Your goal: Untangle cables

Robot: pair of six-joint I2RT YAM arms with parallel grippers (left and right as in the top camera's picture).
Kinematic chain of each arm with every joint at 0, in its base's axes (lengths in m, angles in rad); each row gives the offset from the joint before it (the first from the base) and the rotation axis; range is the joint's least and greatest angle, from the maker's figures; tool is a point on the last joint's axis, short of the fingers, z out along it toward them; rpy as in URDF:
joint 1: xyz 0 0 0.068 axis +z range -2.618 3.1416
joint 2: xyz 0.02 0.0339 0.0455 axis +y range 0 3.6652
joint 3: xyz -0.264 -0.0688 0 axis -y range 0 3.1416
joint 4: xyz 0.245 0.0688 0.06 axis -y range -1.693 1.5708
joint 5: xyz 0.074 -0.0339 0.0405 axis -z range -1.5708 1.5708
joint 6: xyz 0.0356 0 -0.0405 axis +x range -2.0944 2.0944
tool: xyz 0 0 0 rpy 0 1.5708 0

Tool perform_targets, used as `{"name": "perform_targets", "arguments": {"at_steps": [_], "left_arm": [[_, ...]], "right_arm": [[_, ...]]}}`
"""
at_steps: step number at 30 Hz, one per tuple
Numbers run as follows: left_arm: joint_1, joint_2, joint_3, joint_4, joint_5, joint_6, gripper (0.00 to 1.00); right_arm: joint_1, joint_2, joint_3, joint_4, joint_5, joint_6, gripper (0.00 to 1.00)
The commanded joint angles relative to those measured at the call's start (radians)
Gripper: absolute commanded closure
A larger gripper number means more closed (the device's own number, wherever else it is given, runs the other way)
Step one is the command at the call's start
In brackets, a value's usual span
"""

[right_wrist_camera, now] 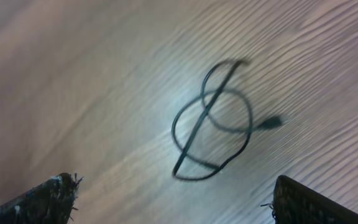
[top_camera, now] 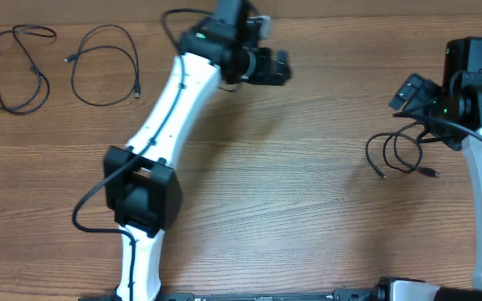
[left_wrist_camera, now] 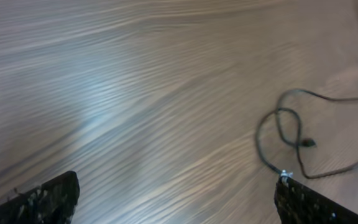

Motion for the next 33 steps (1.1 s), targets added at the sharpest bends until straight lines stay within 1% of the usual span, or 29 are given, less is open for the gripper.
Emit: {"name": "perform_targets", "arguments": {"at_steps": [1,3,4,9,11,12,15,22,23,24,25,26,28,29,31,32,33], "left_arm": [[-0.110,0.023,0.001,0.052,-0.086,0.060,0.01],[-0.157,0.033,0.001,0.084,-0.155,0.060,0.00],[-0.179,0.041,0.001,0.100,-0.166,0.060,0.00],[-0.283,0.090,0.001,0.159,-0.146,0.075,0.00],[-0.320,0.113,0.001,0.174,-0.145,0.105,0.00],[-0.343,0.127,0.001,0.179,-0.139,0.138,0.00],[-0.389,0.156,0.001,0.198,-0.087,0.206,0.00],[-0.440,0.198,0.001,0.326,0.108,0.206,0.00],[-0.445,0.204,0.001,0.348,0.124,0.206,0.05],[-0.449,0.217,0.001,0.372,0.126,0.207,0.27],[-0.455,0.225,0.001,0.388,0.112,0.206,0.42],[-0.457,0.238,0.001,0.400,0.098,0.206,0.46],[-0.462,0.266,0.001,0.429,0.071,0.200,0.52],[-0.462,0.286,0.001,0.450,0.066,0.197,0.51],[-0.462,0.338,0.001,0.509,0.066,0.194,0.46],[-0.462,0.357,0.001,0.529,0.066,0.194,0.55],[-0.462,0.377,0.001,0.546,0.064,0.195,0.73]], "right_arm": [[-0.002,-0.058,0.018,0.037,0.111,0.089,0.00],[-0.005,-0.069,0.018,0.049,0.111,0.126,0.00],[-0.010,-0.075,0.018,0.056,0.111,0.146,0.00],[-0.071,-0.086,0.018,0.099,0.110,0.268,0.00],[-0.099,-0.085,0.018,0.105,0.110,0.298,0.00],[-0.108,-0.085,0.018,0.105,0.110,0.305,0.00],[-0.136,-0.085,0.018,0.103,0.111,0.310,0.00],[-0.160,-0.085,0.018,0.069,0.111,0.309,0.00],[-0.160,-0.085,0.017,0.064,0.111,0.304,0.00],[-0.160,-0.085,0.017,0.060,0.111,0.296,0.00],[-0.160,-0.085,0.017,0.055,0.111,0.294,0.00],[-0.160,-0.085,0.017,0.050,0.111,0.294,0.00],[-0.160,-0.085,0.017,0.042,0.110,0.294,0.00],[-0.160,-0.085,0.017,0.035,0.111,0.295,0.00],[-0.160,-0.085,0.017,0.021,0.111,0.294,0.00],[-0.160,-0.085,0.017,0.017,0.111,0.295,0.00],[-0.160,-0.085,0.017,0.012,0.111,0.294,0.01]]}}
